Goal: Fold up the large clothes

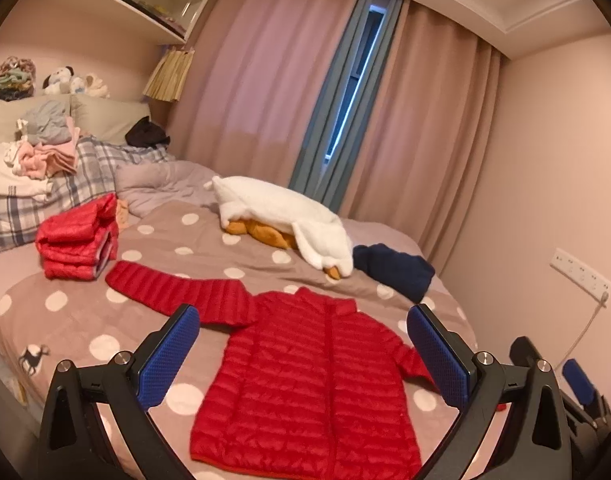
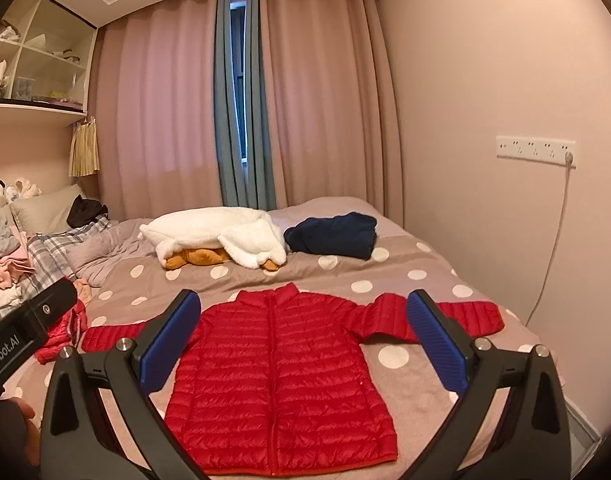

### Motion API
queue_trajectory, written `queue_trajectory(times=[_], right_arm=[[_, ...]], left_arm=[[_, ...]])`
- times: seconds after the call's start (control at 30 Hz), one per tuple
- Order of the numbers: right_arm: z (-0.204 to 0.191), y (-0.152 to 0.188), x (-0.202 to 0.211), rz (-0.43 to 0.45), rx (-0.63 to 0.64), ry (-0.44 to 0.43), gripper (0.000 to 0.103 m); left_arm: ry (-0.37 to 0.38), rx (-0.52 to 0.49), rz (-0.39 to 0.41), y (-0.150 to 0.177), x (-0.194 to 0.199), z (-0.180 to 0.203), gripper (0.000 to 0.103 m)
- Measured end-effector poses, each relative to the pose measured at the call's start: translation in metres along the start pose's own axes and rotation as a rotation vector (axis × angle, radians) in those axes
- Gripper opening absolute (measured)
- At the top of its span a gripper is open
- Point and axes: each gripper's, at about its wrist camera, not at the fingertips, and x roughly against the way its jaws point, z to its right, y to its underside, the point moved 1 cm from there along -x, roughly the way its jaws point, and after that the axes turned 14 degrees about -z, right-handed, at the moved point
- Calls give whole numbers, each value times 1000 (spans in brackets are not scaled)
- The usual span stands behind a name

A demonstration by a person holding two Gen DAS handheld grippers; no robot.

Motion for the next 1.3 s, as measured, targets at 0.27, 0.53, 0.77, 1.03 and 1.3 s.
queue_trajectory(times=[0.27,0.53,0.77,1.03,1.3], right_arm=[[6,3,-8,-26,-32,1,103],[13,3,-8,-37,-58,-8,103],[18,1,-11,-54,-83,-17,103],[19,0,-15,-63,-88,-24,103],[19,4,-21,-92,-113,-39,103]], left_arm=[[-29,9,2,5,-1,1,103],[-40,0,-27,7,-5,4,103],[-58,9,-32,6,-5,4,103],[-63,13,-35,5,-9,3,103],[-84,20,-37,4,-13,1,103]])
